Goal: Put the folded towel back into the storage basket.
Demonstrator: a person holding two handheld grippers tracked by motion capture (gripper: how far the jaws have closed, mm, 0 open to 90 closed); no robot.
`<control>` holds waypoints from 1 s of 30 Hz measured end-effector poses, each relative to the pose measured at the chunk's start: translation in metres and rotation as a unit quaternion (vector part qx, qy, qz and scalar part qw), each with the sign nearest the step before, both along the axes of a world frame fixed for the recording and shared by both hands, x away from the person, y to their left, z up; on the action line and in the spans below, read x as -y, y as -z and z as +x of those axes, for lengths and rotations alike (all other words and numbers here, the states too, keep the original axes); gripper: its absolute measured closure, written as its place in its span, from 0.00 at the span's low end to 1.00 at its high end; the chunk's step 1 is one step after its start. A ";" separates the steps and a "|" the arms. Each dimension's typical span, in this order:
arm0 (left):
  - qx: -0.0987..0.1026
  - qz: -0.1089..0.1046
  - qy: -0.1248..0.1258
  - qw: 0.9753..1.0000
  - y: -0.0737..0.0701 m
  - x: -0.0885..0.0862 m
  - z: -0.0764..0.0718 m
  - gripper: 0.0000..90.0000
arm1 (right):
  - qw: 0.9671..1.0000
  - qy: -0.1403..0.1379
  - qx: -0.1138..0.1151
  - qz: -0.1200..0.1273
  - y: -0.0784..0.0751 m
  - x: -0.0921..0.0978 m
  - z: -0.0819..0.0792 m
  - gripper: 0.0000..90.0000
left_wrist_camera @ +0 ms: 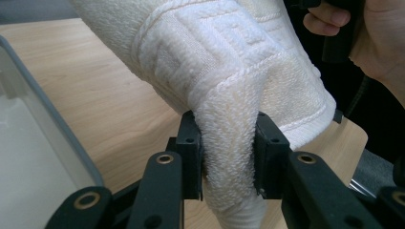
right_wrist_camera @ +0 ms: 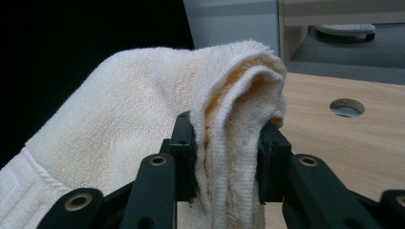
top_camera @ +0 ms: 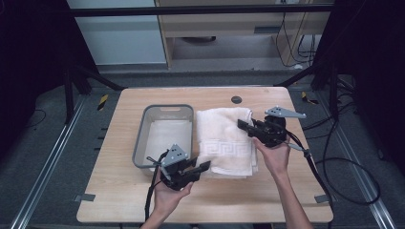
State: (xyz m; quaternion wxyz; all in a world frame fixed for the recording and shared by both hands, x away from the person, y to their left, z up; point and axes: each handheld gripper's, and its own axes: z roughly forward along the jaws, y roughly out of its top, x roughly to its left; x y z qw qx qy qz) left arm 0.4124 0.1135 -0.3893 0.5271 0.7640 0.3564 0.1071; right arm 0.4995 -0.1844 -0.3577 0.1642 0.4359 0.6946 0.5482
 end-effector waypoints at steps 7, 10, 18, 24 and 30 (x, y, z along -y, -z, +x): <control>0.008 -0.004 -0.011 1.000 -0.007 -0.013 0.000 0.76 | 1.000 -0.006 0.009 -0.004 -0.013 -0.015 0.003 0.74; 0.008 -0.005 -0.015 1.000 -0.008 -0.017 0.000 0.76 | 1.000 -0.007 0.012 -0.007 -0.017 -0.022 0.004 0.74; 0.015 -0.003 -0.027 1.000 -0.013 -0.030 0.000 0.76 | 1.000 -0.009 0.016 -0.010 -0.022 -0.036 0.008 0.74; 0.021 -0.006 -0.035 0.999 -0.018 -0.040 0.000 0.76 | 1.000 -0.012 0.023 -0.012 -0.029 -0.048 0.009 0.74; 0.022 -0.012 -0.047 0.999 -0.022 -0.053 0.000 0.76 | 0.999 -0.015 0.030 -0.014 -0.036 -0.061 0.012 0.74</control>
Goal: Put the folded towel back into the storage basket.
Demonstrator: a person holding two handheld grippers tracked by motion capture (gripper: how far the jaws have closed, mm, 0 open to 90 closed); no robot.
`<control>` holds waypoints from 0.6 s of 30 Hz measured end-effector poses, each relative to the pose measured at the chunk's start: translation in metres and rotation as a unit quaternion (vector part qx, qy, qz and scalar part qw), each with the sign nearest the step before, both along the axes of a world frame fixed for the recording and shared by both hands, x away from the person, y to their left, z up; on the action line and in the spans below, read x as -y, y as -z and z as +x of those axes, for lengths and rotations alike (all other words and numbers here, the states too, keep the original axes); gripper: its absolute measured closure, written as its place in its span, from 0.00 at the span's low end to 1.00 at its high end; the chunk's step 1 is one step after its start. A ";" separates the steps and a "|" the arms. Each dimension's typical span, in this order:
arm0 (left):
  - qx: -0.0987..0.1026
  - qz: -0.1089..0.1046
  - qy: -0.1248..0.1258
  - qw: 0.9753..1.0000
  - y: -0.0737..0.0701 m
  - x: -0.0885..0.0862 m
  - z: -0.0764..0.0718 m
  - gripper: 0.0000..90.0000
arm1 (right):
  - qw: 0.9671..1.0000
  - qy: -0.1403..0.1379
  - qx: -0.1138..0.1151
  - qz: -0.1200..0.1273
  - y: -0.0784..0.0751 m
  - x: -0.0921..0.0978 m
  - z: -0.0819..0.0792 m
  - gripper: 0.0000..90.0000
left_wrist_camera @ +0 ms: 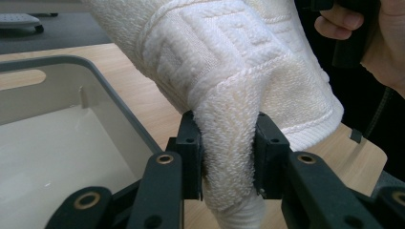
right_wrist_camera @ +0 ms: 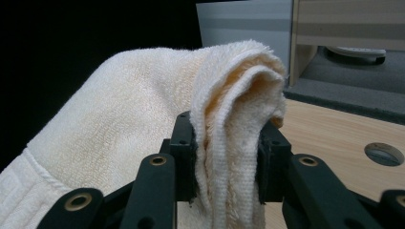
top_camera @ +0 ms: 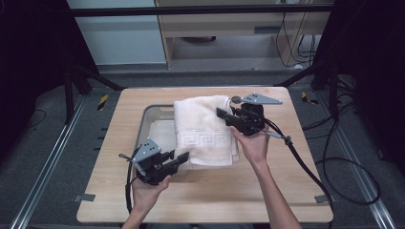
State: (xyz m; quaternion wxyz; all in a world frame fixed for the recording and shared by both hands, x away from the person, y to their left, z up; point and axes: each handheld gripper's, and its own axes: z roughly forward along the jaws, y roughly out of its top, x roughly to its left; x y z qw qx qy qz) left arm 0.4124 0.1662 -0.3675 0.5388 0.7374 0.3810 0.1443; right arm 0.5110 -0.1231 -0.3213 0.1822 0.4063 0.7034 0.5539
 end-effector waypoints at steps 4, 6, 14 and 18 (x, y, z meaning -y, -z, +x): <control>0.001 -0.001 -0.006 1.000 -0.002 -0.008 0.000 0.76 | 1.000 -0.003 0.003 -0.003 -0.003 -0.009 0.002 0.74; 0.002 -0.002 -0.010 1.000 -0.002 -0.012 0.000 0.76 | 1.000 -0.004 0.005 -0.002 -0.004 -0.014 0.003 0.74; 0.004 -0.006 -0.022 1.000 -0.004 -0.024 0.000 0.76 | 1.000 -0.009 0.010 -0.005 -0.007 -0.030 0.006 0.74; 0.002 -0.006 -0.028 1.000 -0.004 -0.030 0.001 0.76 | 1.000 -0.010 0.008 -0.006 -0.007 -0.037 0.009 0.74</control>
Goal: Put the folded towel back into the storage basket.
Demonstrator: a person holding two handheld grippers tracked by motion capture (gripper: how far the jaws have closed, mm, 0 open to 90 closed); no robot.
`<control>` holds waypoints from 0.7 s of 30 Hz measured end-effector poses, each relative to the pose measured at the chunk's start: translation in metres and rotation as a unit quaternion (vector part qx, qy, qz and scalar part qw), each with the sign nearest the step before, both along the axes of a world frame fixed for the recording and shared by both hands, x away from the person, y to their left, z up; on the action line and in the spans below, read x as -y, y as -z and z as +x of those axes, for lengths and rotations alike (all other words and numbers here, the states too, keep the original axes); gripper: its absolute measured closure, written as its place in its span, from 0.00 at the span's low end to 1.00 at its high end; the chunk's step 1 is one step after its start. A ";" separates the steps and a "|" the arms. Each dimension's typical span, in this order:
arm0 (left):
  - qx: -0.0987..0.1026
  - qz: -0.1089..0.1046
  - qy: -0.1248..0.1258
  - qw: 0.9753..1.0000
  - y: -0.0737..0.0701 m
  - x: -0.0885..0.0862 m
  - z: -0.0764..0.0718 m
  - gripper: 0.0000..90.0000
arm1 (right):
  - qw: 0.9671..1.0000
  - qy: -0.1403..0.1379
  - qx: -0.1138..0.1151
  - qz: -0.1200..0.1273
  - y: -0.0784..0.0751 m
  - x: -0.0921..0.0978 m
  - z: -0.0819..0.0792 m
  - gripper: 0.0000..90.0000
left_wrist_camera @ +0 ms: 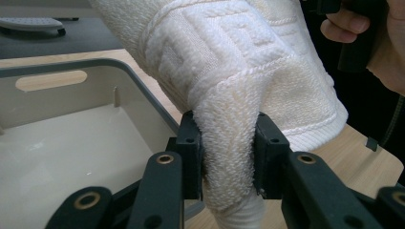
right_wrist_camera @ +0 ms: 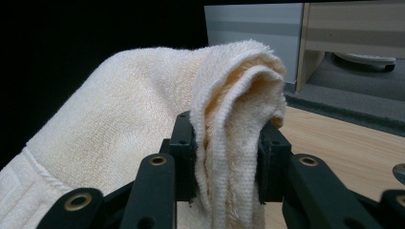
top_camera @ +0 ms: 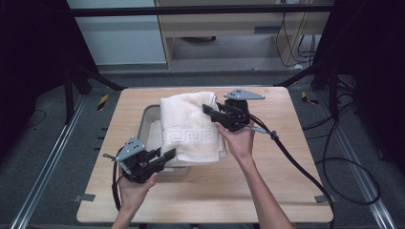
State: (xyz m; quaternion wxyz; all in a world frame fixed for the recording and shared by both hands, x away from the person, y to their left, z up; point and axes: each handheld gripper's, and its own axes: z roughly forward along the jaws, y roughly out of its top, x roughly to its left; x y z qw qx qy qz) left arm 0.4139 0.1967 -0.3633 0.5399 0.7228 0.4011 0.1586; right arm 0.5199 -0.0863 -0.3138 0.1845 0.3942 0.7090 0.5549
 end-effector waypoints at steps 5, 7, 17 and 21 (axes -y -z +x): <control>-0.002 -0.006 -0.010 1.000 -0.002 -0.010 0.002 0.76 | 1.000 -0.003 -0.001 0.004 0.000 -0.009 0.004 0.74; -0.004 -0.010 -0.013 1.000 -0.003 -0.014 0.003 0.76 | 1.000 -0.004 -0.003 0.007 -0.001 -0.013 0.005 0.74; -0.006 -0.022 -0.035 0.999 -0.006 -0.035 0.004 0.76 | 1.000 -0.010 0.001 0.007 -0.006 -0.035 0.010 0.74; -0.007 -0.020 -0.043 0.999 -0.006 -0.041 0.005 0.76 | 1.000 -0.009 0.002 0.004 -0.006 -0.044 0.012 0.74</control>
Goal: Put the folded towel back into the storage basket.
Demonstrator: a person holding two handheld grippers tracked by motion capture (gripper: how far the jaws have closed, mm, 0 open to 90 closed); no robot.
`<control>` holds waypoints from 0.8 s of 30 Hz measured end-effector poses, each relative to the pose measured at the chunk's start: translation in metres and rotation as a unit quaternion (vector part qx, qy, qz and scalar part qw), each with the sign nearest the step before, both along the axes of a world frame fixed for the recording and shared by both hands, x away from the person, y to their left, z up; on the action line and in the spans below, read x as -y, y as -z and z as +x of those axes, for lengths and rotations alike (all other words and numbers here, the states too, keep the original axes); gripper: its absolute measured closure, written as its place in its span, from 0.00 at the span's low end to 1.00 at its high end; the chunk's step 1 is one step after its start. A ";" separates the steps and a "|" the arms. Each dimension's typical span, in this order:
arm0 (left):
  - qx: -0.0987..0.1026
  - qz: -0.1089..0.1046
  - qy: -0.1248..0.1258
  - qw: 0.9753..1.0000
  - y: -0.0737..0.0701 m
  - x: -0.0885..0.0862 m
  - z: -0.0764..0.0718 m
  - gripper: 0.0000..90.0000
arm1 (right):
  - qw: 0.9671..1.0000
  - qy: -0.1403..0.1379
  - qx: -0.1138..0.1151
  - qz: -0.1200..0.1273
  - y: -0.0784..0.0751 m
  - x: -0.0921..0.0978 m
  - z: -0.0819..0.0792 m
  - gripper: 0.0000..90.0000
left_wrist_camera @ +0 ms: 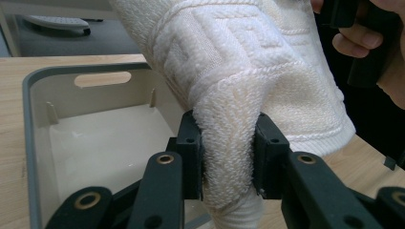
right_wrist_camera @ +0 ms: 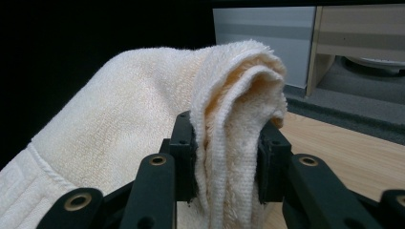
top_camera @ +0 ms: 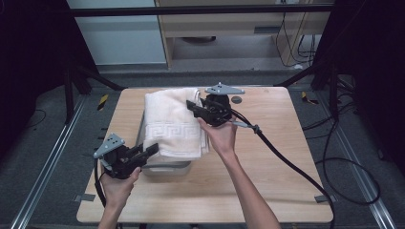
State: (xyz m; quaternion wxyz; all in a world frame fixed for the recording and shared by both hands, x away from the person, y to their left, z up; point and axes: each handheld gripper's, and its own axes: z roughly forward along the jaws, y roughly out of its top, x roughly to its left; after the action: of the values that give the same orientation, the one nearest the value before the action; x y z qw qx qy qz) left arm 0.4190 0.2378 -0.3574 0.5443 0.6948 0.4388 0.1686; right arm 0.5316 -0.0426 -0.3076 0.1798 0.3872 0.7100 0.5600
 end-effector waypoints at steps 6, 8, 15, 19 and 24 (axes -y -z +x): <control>-0.004 0.001 -0.010 1.000 0.001 -0.007 0.003 0.76 | 1.000 0.000 -0.008 0.009 0.005 -0.007 0.005 0.74; -0.005 0.000 -0.015 1.000 0.002 -0.010 0.005 0.76 | 1.000 0.001 -0.004 0.008 0.006 -0.011 0.006 0.74; -0.010 -0.003 -0.029 1.000 0.005 -0.019 0.009 0.76 | 1.000 0.002 -0.001 0.008 0.010 -0.022 0.011 0.74; -0.015 -0.002 -0.035 0.999 0.009 -0.022 0.012 0.76 | 1.000 0.002 -0.008 0.013 0.015 -0.026 0.015 0.74; -0.022 0.001 -0.040 0.999 0.013 -0.026 0.016 0.76 | 1.000 0.002 -0.015 0.013 0.022 -0.030 0.020 0.74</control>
State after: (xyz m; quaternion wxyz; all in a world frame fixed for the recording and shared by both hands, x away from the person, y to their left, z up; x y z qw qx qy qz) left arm 0.4351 0.2635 -0.3705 0.5263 0.6809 0.4780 0.1758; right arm 0.5513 -0.0125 -0.3294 0.1648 0.3994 0.7044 0.5632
